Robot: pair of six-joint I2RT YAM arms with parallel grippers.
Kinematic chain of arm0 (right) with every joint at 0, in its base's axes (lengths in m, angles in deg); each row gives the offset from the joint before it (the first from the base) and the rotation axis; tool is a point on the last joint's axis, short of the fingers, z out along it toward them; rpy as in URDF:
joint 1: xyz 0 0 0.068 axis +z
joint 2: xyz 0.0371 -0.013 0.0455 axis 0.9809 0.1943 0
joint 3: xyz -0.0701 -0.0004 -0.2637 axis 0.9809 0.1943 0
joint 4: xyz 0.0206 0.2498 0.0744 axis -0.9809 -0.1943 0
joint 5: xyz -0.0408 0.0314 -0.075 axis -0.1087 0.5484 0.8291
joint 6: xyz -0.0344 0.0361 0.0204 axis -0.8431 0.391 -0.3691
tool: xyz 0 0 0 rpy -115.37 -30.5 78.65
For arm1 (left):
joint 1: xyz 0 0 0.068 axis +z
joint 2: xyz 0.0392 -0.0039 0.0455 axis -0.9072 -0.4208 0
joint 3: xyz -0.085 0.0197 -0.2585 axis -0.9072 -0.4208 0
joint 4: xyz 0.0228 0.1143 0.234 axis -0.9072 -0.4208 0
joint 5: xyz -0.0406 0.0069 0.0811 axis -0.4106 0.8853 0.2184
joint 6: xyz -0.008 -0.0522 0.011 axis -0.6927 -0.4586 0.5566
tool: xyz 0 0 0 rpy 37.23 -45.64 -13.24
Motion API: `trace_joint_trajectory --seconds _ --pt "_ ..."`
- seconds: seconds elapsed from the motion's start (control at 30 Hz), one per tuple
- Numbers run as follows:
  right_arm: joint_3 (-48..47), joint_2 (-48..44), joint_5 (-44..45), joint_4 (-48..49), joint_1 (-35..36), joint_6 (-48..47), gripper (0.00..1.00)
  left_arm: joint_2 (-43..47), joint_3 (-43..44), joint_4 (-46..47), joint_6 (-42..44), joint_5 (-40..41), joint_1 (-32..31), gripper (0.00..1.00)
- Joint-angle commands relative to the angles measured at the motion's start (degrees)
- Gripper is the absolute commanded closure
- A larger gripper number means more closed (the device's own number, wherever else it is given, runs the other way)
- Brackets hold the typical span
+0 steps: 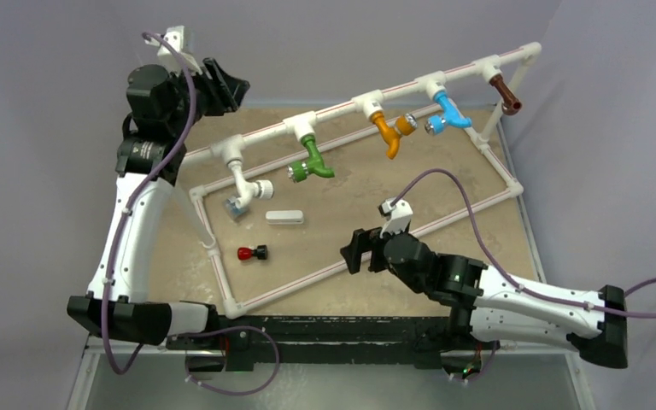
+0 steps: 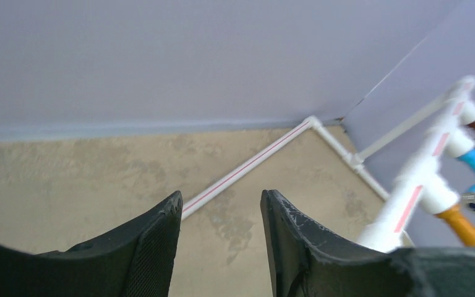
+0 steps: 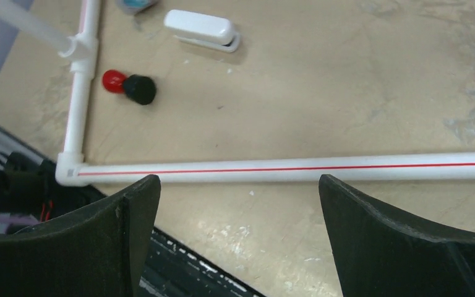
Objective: Install the water faucets
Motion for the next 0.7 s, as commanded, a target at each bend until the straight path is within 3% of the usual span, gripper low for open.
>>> trace_joint_trajectory --seconds 0.0,0.13,0.33,0.53,0.67 --pt "1.2 1.5 -9.4 6.5 -8.1 2.3 0.01 4.1 4.9 5.1 -2.1 -6.8 -0.2 0.51" --pt "2.9 7.0 -18.5 13.4 -18.0 -0.1 0.01 8.9 2.9 9.2 -4.4 -15.2 -0.2 0.5" --pt "3.9 9.7 -27.7 20.1 -33.4 -2.7 0.01 17.3 -2.8 8.4 -6.7 -32.9 -0.2 0.5" --pt "-1.6 11.3 -17.7 15.7 -35.2 0.5 0.01 28.2 -15.9 10.5 -11.3 -48.9 -0.2 0.5" --pt "-0.2 5.9 -15.4 17.0 -35.2 0.9 0.02 34.6 -22.3 10.8 -13.6 -56.6 -0.7 0.5"
